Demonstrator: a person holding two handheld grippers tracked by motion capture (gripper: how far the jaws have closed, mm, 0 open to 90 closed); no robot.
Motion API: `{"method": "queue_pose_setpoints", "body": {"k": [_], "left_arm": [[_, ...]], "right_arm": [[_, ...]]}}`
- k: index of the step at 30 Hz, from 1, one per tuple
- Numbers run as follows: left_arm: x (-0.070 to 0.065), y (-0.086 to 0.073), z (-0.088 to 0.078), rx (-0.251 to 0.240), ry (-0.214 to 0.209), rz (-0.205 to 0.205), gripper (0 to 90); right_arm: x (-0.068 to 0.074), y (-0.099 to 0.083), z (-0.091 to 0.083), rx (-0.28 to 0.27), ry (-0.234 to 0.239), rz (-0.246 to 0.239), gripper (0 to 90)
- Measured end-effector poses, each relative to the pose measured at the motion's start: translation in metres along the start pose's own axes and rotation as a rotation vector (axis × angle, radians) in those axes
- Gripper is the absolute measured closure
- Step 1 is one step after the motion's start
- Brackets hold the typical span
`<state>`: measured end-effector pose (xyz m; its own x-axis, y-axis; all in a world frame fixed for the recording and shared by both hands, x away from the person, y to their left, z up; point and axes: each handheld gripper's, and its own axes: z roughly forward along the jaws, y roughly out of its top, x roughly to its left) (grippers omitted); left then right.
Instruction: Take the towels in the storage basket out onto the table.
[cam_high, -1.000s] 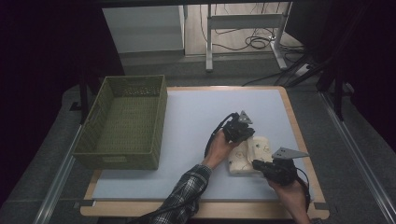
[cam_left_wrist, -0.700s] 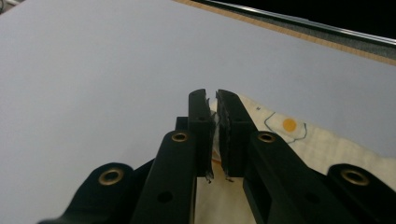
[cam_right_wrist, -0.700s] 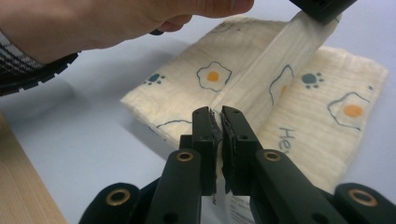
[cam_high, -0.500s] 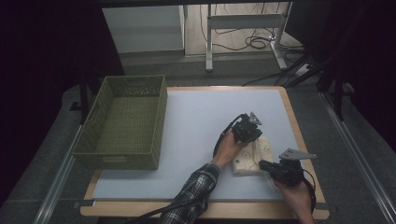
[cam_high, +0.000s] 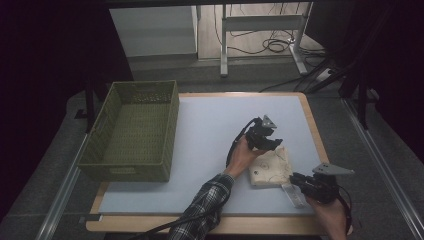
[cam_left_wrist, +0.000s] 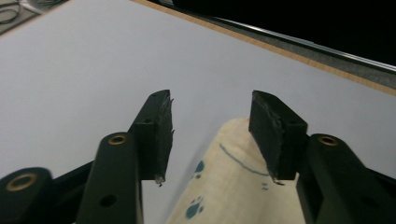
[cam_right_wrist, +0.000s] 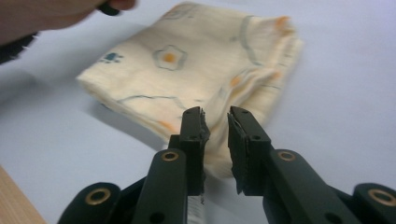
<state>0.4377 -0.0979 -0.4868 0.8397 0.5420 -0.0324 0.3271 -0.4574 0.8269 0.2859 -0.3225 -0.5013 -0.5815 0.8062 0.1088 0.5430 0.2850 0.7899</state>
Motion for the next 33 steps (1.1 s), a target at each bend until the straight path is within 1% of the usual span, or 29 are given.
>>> {"method": "queue_pose_setpoints", "body": {"k": [2,3,5,7,8,10,13,14,15,16,17,18,19,20,21,23,25,28,29,30,31,33], "left_arm": [[0.001,-0.001,-0.002,-0.001,0.006,0.003,42.8],[0.004,-0.003,-0.007,0.006,0.017,0.001,40.4],[0.006,-0.007,-0.011,0.015,0.031,0.008,38.1],[0.007,-0.009,-0.014,0.015,0.037,0.006,36.2],[0.010,-0.013,-0.019,0.020,0.040,0.010,36.2],[0.014,-0.018,-0.024,0.021,0.047,0.003,36.2],[0.017,-0.022,-0.027,0.025,0.049,-0.004,36.2],[0.019,-0.025,-0.029,0.022,0.052,-0.012,36.2],[0.022,-0.029,-0.032,0.029,0.056,-0.014,36.2],[0.023,-0.031,-0.033,0.029,0.059,-0.015,36.2],[0.024,-0.033,-0.035,0.027,0.060,-0.019,36.2],[0.026,-0.035,-0.036,0.027,0.060,-0.023,36.2],[0.027,-0.036,-0.037,0.026,0.059,-0.030,36.2],[0.028,-0.038,-0.038,0.022,0.062,-0.033,36.2],[0.029,-0.038,-0.040,0.022,0.061,-0.036,36.2],[0.030,-0.039,-0.042,0.014,0.063,-0.042,36.2],[0.031,-0.039,-0.044,0.004,0.056,-0.050,36.2],[0.031,-0.041,-0.045,0.013,0.056,-0.045,36.2],[0.030,-0.042,-0.045,0.021,0.052,-0.043,36.2],[0.029,-0.044,-0.045,0.020,0.050,-0.046,36.3],[0.030,-0.045,-0.045,0.031,0.049,-0.039,36.7],[0.030,-0.047,-0.044,0.047,0.044,-0.038,37.7]], "right_arm": [[-0.002,-0.001,-0.003,-0.002,-0.008,0.004,73.5],[-0.006,0.000,-0.008,-0.004,-0.021,0.007,71.6],[-0.008,0.002,-0.011,-0.009,-0.032,0.003,70.5],[-0.008,0.004,-0.012,-0.015,-0.032,0.005,70.1],[-0.008,0.010,-0.011,-0.019,-0.030,-0.004,68.4],[-0.006,0.014,-0.007,-0.020,-0.028,-0.009,66.3],[-0.005,0.020,0.008,-0.001,-0.015,0.001,62.4],[-0.005,0.020,0.008,-0.001,-0.015,0.001,62.4],[-0.005,0.022,0.022,0.036,-0.014,0.012,62.4],[-0.005,0.022,0.027,0.051,-0.022,0.011,67.5],[-0.006,0.021,0.032,0.075,-0.038,0.005,76.0],[-0.007,0.020,0.035,0.083,-0.047,0.005,83.3],[-0.008,0.019,0.037,0.083,-0.041,0.016,88.0],[-0.010,0.019,0.037,0.076,-0.036,0.027,88.6],[-0.010,0.019,0.035,0.071,-0.040,0.031,88.8],[-0.010,0.019,0.030,0.052,-0.055,0.021,88.8],[-0.010,0.020,0.023,0.040,-0.066,0.020,88.7],[-0.015,0.019,0.020,0.050,-0.077,0.015,86.6],[-0.016,0.017,0.021,0.056,-0.077,0.020,84.3],[-0.018,0.016,0.021,0.058,-0.079,0.025,78.9],[-0.017,0.016,0.019,0.054,-0.079,0.030,75.5],[-0.015,0.017,0.015,0.037,-0.074,0.024,72.0]]}}
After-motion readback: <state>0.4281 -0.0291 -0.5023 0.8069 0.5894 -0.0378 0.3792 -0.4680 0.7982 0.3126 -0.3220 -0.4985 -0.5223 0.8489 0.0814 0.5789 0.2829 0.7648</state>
